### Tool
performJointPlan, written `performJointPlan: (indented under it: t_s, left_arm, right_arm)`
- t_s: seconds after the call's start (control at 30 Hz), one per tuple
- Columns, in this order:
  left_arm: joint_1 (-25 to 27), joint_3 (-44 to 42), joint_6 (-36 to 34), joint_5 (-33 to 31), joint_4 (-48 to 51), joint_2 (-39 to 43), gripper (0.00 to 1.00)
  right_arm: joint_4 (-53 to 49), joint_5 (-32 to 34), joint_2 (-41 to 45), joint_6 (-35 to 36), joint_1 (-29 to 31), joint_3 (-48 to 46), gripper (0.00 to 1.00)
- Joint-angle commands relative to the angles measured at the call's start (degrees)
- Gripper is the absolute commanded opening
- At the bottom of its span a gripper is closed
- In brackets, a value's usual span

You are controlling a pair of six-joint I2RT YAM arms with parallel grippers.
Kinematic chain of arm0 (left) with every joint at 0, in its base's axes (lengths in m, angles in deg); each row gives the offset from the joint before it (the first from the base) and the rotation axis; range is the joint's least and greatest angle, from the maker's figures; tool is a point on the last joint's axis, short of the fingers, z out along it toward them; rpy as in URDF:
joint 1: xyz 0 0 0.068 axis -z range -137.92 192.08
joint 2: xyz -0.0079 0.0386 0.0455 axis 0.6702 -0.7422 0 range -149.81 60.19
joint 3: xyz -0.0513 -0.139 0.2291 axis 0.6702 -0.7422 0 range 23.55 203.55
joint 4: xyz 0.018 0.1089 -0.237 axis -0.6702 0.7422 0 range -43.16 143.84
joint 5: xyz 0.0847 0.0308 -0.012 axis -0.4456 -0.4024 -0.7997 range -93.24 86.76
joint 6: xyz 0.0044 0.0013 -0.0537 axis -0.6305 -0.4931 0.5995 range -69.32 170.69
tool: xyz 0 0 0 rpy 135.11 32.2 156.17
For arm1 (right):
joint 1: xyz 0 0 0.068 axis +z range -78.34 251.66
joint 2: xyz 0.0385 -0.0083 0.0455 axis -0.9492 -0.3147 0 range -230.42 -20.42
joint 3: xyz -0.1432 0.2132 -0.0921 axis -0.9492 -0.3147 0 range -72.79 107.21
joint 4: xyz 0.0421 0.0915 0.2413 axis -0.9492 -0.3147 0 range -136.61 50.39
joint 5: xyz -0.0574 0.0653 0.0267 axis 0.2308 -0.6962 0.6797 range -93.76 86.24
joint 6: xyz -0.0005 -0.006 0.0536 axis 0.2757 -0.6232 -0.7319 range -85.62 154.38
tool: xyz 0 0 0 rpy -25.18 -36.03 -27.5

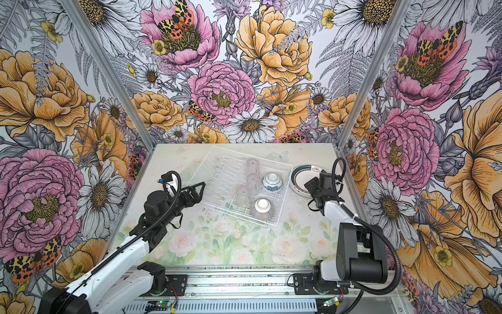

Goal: Unload the mixed dishes from the dish rack
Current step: 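Lower the green-and-red-rimmed plate flat onto the watermelon plate with the right gripper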

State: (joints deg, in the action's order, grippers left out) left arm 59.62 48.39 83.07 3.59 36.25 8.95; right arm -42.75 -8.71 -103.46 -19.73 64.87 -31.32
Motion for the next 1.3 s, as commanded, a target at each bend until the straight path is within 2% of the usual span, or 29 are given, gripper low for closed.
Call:
performJointPlan:
  t_s: [0.0,0.07,0.2,0.5,0.73,0.97,1.27]
  left_arm:
    - [0.72,1.43,0.67,-0.11,-2.41,-0.52,0.98]
    - [0.82,1.62,0.75,0.02,-2.41,-0.7,0.99]
    - [1.03,1.53,0.68,0.02,-2.37,-0.35,0.99]
    - [1.4,3.0,0.27,-0.02,-2.42,-2.15,0.98]
    - [2.07,3.86,-0.02,0.39,-2.48,-4.03,0.99]
    - [2.56,4.23,-0.15,0.16,-2.6,-4.64,0.99]
    - [3.55,6.72,-1.06,0.45,-0.69,-6.7,0.99]
  right_arm:
    - [-0.46,-8.02,-4.45,0.99,-0.49,3.58,0.87]
    - [-0.55,-8.39,-5.67,0.85,-0.49,3.95,0.89]
    - [-0.62,-6.14,-3.49,1.37,-0.56,3.43,0.99]
    - [-1.94,-1.7,5.7,1.39,-0.51,1.47,0.99]
    - [-2.85,1.44,9.25,1.97,-0.74,-0.52,0.99]
    - [-6.05,-1.95,2.17,10.84,-0.79,7.59,0.97]
    - [-6.44,-1.97,-8.47,15.0,-0.47,11.67,0.95]
